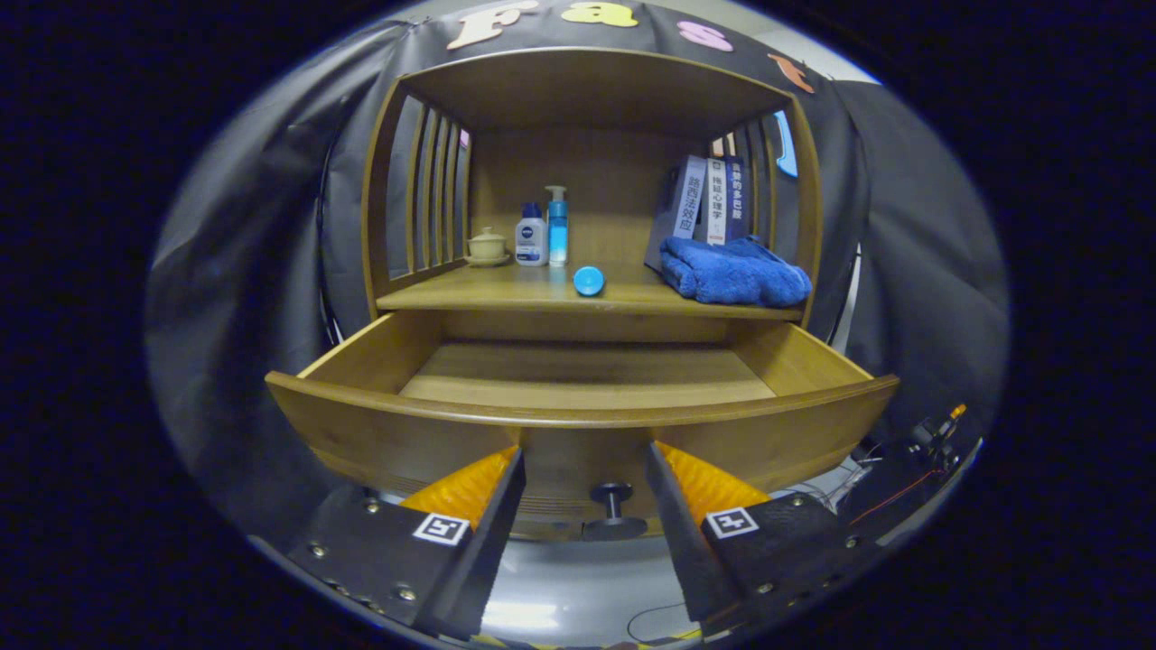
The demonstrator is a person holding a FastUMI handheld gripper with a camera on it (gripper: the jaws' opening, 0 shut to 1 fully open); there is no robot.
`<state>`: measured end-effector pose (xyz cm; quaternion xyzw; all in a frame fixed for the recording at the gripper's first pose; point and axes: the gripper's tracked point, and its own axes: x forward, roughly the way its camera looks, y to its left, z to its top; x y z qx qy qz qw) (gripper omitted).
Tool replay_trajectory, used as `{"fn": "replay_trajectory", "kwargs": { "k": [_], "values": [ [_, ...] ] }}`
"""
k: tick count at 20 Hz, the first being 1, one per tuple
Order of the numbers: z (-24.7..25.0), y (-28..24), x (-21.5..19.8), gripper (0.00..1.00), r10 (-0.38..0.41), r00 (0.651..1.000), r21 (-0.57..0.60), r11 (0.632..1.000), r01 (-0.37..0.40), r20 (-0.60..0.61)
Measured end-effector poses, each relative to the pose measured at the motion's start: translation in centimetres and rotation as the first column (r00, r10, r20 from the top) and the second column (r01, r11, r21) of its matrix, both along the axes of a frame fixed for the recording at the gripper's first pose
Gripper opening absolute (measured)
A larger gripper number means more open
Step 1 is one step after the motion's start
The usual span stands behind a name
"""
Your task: Pull open the drawer, take out the items inside it, and place them on the countertop above the cabinet.
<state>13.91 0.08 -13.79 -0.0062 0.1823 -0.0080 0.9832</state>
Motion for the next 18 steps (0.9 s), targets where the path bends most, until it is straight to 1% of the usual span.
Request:
{"fn": "replay_trajectory", "kwargs": {
  "k": [1,2,3,4,7,18],
  "values": [
    [0.5,0.3,1.0,0.8,0.001,1.0,0.015,1.0,-0.001,0.018],
    [-0.3,0.4,1.6,0.8,0.002,1.0,0.012,1.0,-0.002,-0.013],
    [0.1,0.4,2.6,0.81,-0.002,1.0,0.016,1.0,0.002,0.005],
    [-0.3,0.4,3.5,0.81,0.0,1.0,0.012,1.0,0.0,-0.012],
    [0.1,0.6,6.0,0.8,0.0,1.0,0.017,1.0,0.0,-0.011],
    [-0.4,1.1,12.9,0.8,-0.004,1.0,0.027,1.0,0.005,-0.028]
  ]
}}
